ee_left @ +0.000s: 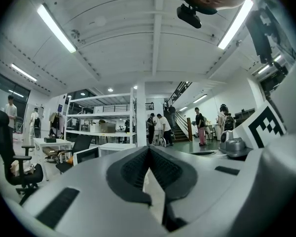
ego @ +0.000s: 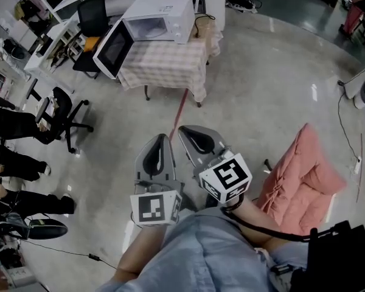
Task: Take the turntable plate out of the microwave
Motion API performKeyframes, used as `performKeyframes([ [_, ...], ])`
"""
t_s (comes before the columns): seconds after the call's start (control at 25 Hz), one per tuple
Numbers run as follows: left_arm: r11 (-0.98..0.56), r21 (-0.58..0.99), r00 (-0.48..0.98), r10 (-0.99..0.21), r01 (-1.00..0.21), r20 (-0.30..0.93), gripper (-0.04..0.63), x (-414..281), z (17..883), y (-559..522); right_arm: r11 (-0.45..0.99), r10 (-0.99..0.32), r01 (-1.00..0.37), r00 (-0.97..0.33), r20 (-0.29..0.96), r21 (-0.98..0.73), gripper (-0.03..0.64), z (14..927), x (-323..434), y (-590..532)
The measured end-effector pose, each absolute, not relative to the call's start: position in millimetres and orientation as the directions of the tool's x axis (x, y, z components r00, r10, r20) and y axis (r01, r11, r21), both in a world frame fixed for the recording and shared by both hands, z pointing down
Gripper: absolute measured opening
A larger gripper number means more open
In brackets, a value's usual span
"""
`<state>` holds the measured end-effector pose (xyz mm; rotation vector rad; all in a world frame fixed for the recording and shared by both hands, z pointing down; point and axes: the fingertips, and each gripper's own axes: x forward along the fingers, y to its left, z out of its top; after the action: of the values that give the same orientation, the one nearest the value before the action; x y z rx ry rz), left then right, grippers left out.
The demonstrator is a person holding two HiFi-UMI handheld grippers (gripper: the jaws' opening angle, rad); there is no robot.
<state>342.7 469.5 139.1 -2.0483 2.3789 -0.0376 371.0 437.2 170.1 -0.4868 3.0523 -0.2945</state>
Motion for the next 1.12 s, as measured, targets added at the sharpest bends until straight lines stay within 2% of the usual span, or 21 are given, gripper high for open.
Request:
performKeyframes([
  [0.4, 0.132, 0.035, -0.131, -0.991, -0.991, 0.024, 0.008, 288, 160, 438, 0.932, -0.304, -0.305, -0.952, 0.034, -0.196, 0.002, 193, 324, 413],
  [0.8, 0.151, 0.077, -0.152, -0.988, -0.985, -0.007, 0.008, 158, 156, 410, 0.937, -0.304, -0.309, -0.951, 0.054, -0.165, 0.002, 190, 200, 380],
  [1.12, 0.125, 0.116, -0.130, -0.991, -0.985, -0.030, 0.007, 79, 154, 396, 0.939, -0.310, -0.318, -0.948, 0.074, -0.129, 0.002, 186, 115, 363],
])
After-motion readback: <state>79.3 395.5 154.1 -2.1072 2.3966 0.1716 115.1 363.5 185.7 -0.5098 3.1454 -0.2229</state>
